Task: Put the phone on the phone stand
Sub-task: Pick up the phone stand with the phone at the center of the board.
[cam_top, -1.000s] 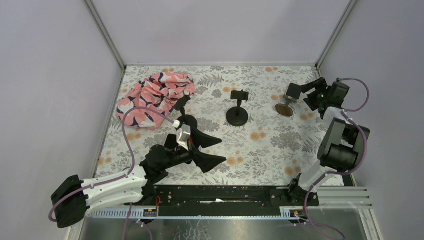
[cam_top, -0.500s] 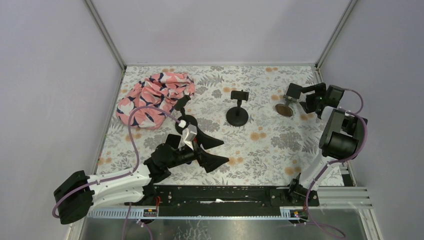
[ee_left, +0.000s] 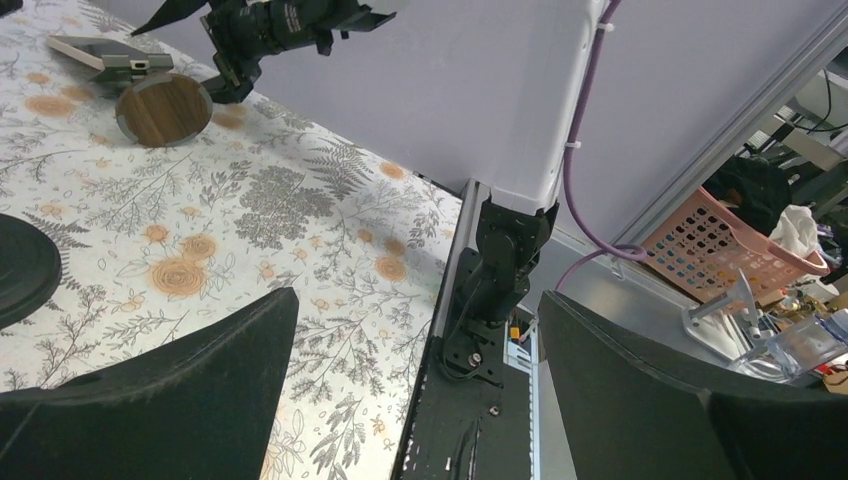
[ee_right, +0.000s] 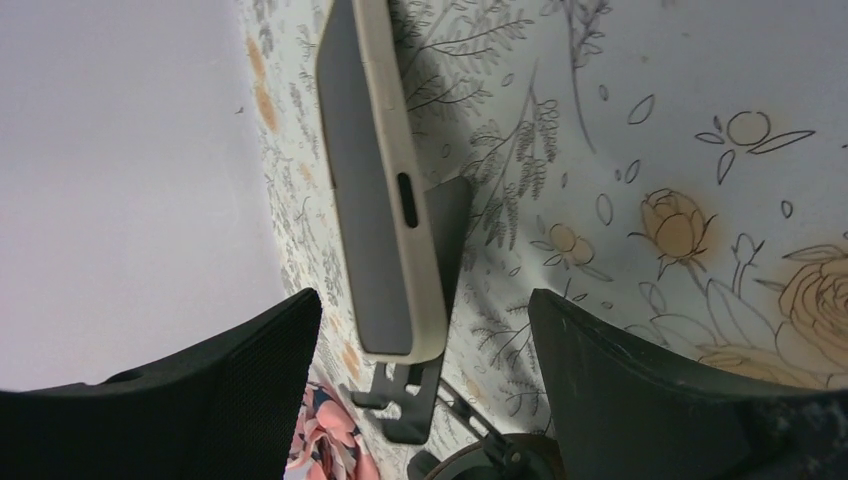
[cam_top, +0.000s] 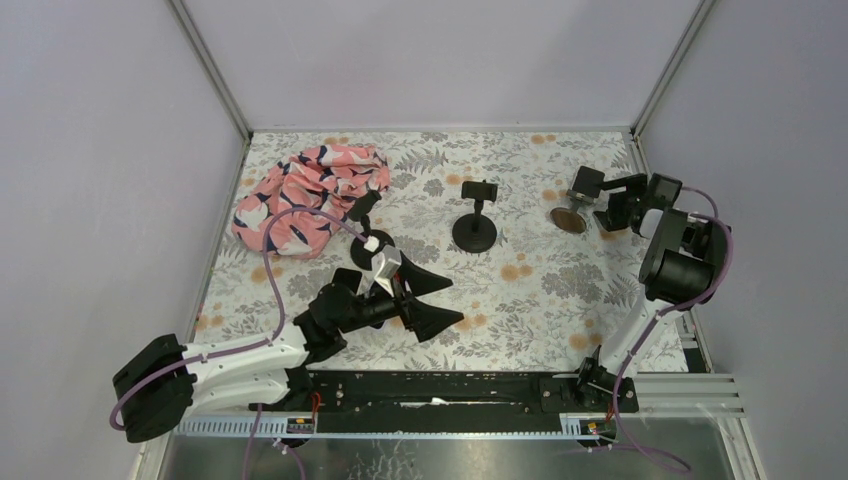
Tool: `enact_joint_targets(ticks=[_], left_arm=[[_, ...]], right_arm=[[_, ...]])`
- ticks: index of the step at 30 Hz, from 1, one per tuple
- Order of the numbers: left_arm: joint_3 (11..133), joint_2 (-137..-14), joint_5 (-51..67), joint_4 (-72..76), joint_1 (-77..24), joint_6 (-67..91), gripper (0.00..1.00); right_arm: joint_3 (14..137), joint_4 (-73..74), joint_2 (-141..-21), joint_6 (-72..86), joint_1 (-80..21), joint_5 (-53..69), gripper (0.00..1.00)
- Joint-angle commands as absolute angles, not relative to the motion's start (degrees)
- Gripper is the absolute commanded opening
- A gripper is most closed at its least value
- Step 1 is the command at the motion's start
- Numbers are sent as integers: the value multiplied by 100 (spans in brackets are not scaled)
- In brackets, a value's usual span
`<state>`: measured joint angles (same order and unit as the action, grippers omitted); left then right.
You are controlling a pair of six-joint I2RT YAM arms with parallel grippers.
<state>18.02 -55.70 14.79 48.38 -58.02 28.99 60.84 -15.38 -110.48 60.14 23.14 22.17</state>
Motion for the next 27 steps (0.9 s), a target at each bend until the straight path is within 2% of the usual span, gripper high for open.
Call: enact_joint_targets(ticks=[1, 6, 10, 23, 27], left_arm=[[2035, -5571, 1435, 5016, -5788, 2829, 99], [2132, -5673, 1456, 4952, -5783, 2840, 99], [2171, -5740, 1443, 4971, -5783, 2860, 99], [2179, -5926, 1437, 5136, -5783, 2922, 99], [2184, -5937, 1471, 5141, -5784, 2917, 99]], right_arm=[[6352, -1650, -11359, 6343, 2281, 2473, 84], [6583, -1867, -11730, 6611, 2253, 2651, 81], [6625, -2233, -11970, 6887, 2191, 2837, 74], [6518, -3571, -12287, 7354, 2188, 3485, 25], [6411, -3971, -12243, 7403, 2188, 3642, 16]])
